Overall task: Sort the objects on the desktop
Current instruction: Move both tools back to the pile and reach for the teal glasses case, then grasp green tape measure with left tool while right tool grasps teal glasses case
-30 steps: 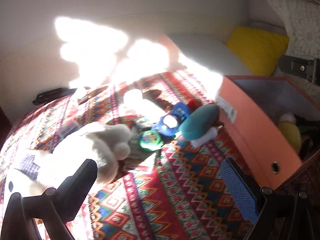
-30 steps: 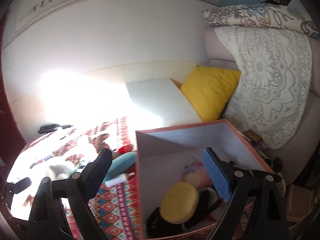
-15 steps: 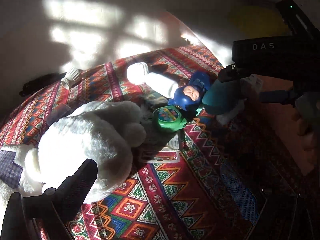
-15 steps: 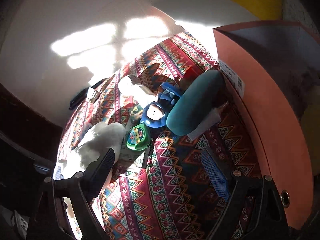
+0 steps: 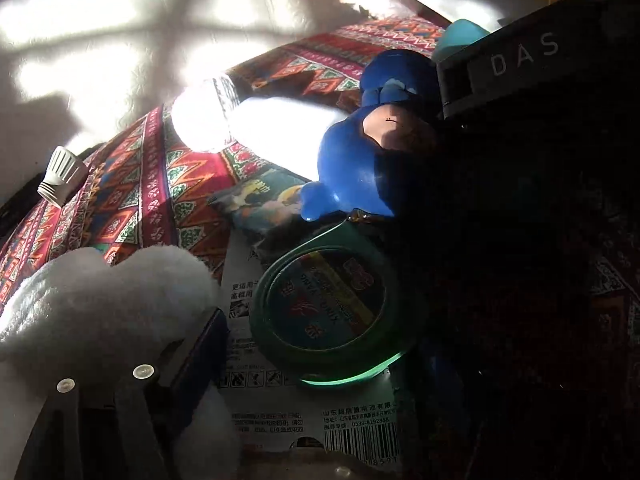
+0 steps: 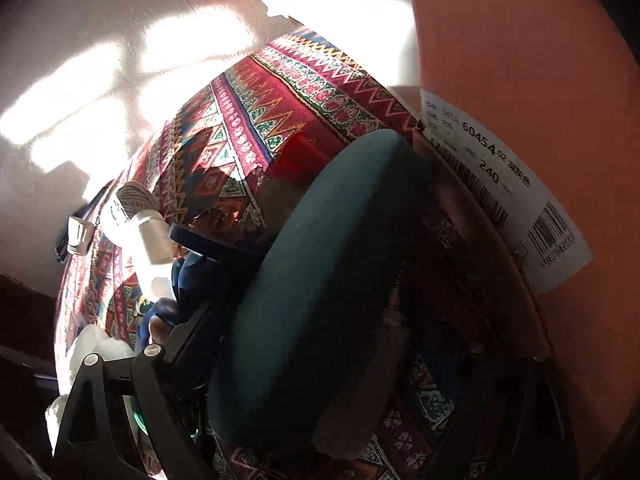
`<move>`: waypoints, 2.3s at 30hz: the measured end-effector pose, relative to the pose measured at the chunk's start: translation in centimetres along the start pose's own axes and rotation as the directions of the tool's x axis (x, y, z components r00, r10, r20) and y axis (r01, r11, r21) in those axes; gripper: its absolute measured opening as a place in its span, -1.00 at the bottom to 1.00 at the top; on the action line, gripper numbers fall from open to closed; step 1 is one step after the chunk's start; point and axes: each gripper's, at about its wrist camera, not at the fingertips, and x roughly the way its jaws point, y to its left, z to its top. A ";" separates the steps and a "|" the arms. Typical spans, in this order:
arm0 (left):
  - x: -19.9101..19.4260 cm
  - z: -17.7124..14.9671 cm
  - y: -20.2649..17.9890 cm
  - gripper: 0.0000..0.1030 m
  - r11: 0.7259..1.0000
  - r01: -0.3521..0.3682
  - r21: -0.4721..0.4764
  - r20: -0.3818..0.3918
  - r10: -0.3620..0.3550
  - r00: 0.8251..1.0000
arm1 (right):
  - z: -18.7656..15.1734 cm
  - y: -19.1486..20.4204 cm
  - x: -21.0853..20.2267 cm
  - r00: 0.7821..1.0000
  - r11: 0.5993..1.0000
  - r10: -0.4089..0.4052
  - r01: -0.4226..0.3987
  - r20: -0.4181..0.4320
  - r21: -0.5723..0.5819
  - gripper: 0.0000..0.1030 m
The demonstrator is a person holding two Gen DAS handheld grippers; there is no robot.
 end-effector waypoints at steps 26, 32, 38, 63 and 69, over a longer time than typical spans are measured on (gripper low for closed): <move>-5.0 -1.5 -2.0 0.80 0.981 0.141 -0.136 0.030 -0.138 0.990 | -5.2 -0.2 -16.0 0.973 0.963 0.204 -0.178 0.112 -0.204 -0.82; -1.8 -0.3 -1.7 0.53 0.971 0.134 -0.200 0.027 -0.131 0.991 | -6.0 0.9 -12.0 0.997 0.915 0.057 -0.072 -0.048 -0.396 0.38; -2.6 -1.8 -2.0 0.15 0.965 0.129 -0.229 0.086 -0.111 0.990 | -6.1 -0.9 -12.2 0.997 0.896 0.015 -0.045 -0.073 -0.441 0.44; -13.6 -17.1 1.9 0.71 0.936 -0.010 -0.351 -0.006 0.008 1.000 | -16.3 6.4 -10.1 0.990 0.656 -0.070 -0.047 -0.123 -0.753 0.32; -14.1 -17.5 2.6 0.17 0.899 -0.009 -0.437 0.002 0.011 1.000 | -16.5 7.7 -13.2 0.998 0.676 -0.002 -0.047 -0.066 -0.735 0.33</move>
